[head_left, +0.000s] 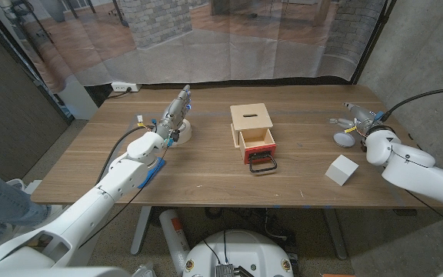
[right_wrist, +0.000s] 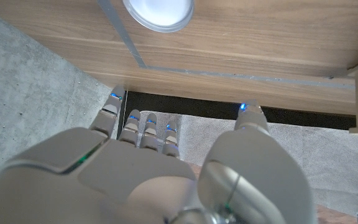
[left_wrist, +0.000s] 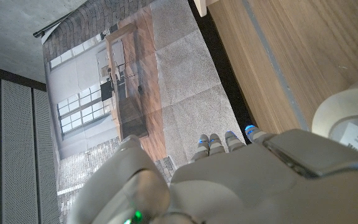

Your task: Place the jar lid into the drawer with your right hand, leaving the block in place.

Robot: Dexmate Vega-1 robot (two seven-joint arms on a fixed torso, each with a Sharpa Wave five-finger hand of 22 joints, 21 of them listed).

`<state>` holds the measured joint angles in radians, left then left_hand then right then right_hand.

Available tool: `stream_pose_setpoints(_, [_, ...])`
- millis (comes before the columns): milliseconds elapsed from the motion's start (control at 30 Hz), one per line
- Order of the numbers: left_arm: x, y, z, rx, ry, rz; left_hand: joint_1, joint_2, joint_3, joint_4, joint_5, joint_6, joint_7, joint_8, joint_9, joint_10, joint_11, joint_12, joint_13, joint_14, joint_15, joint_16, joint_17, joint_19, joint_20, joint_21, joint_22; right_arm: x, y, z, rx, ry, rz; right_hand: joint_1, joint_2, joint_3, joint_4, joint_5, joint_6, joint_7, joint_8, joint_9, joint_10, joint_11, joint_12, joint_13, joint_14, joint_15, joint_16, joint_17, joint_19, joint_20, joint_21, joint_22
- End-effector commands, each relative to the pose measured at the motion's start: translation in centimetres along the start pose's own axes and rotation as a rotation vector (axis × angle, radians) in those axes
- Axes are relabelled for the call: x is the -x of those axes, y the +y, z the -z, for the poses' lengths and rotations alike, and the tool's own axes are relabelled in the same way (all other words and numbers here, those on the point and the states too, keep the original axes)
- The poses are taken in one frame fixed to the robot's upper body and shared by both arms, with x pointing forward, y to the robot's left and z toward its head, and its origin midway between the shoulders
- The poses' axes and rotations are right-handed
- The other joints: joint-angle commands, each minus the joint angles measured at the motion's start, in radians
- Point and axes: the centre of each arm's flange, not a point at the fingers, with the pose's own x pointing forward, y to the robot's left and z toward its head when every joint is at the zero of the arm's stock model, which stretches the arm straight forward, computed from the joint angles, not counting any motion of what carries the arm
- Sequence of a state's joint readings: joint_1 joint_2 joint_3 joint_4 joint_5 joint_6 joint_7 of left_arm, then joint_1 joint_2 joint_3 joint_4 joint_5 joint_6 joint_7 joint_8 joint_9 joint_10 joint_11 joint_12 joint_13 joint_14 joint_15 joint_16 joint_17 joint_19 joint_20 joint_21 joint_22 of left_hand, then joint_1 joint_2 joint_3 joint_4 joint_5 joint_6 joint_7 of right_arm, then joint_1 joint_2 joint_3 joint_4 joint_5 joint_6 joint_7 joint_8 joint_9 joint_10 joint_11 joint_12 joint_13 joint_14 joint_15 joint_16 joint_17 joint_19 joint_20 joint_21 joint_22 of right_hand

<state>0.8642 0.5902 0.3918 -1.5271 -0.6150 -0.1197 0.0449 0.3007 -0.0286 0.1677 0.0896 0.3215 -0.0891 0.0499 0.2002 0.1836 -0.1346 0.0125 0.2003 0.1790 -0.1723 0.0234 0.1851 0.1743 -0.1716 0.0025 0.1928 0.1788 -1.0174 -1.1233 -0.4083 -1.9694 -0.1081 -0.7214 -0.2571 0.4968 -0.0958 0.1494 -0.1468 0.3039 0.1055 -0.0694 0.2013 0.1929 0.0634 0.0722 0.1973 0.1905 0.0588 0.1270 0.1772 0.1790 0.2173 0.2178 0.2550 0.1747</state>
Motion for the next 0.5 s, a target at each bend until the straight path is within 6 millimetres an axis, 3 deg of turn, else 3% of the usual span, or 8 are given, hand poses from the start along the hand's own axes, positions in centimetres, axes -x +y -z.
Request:
stream_pose_setpoints(33, [-0.15,-0.37,-0.35,-0.001,-0.003,0.000,0.011,0.000,-0.002,-0.001,-0.001,0.006,0.003,0.004,0.003,0.002,0.000,0.003,0.006,-0.028,0.000,0.002,0.005,-0.115,0.009,0.008,0.004,-0.21,0.13,0.15,0.033,0.023,-0.044,0.016,-0.003,0.004,-0.005,0.012,0.004,0.000,0.004,0.003,-0.007,0.014,0.000,0.003,-0.001,0.014,0.005,0.001,0.012,-0.001,-0.003,0.005])
stream_pose_setpoints(500, [-0.70,-0.22,-0.30,0.000,0.002,0.008,0.012,0.001,-0.004,-0.001,-0.001,0.009,0.003,0.004,0.003,0.003,-0.002,0.003,0.006,-0.028,0.001,0.001,0.005,-0.116,0.011,0.008,0.004,-0.65,0.74,-0.43,0.059,0.053,-0.097,0.044,-0.009,0.000,-0.004,0.035,-0.075,0.026,-0.019,0.004,-0.051,0.034,-0.005,0.001,-0.007,0.025,0.007,0.001,0.052,-0.001,-0.007,0.006])
